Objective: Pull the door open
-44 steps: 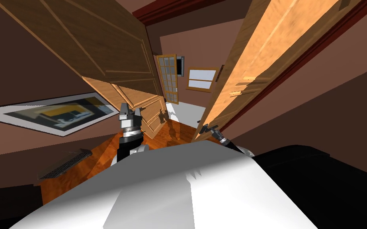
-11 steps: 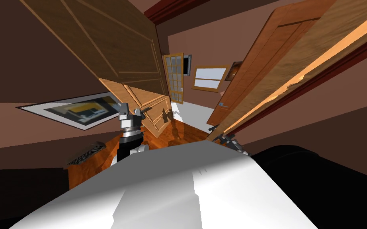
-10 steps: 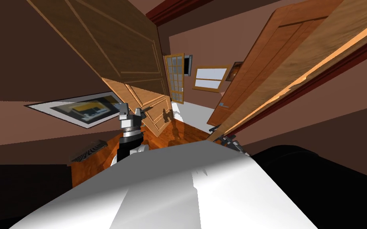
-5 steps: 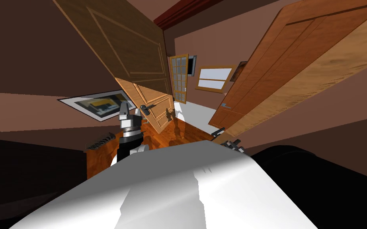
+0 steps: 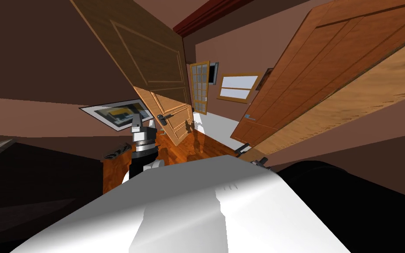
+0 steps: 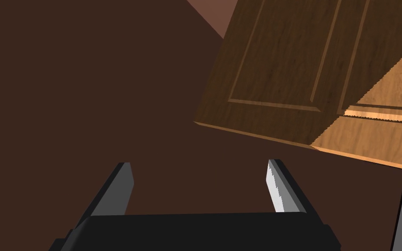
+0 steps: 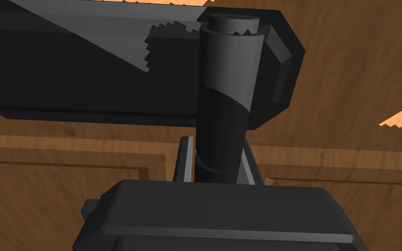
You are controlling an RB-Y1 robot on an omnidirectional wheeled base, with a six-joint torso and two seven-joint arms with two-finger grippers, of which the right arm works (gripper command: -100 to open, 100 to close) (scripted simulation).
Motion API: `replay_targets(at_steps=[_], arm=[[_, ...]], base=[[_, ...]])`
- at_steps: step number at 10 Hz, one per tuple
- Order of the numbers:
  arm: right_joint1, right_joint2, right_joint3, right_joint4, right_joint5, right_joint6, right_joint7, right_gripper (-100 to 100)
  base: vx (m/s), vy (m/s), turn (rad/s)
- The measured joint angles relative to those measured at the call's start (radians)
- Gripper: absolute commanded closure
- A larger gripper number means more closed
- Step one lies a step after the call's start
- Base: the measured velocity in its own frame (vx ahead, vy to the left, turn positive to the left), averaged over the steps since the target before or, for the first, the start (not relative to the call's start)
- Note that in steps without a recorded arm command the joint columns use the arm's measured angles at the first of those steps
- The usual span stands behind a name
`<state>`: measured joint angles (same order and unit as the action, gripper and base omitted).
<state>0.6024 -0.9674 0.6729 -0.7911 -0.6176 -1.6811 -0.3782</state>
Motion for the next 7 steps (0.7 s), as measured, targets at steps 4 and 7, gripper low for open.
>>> replay_targets(at_steps=[4,7], arm=[[0.008,-0.028,-0.002,-0.023,0.006,0.055,0.009,100],[-0.001,-0.039,0.001,-0.024,0.018,0.087,0.006,100]], base=[[0.093,0.110,0.022],[0.086,0.109,0.018]])
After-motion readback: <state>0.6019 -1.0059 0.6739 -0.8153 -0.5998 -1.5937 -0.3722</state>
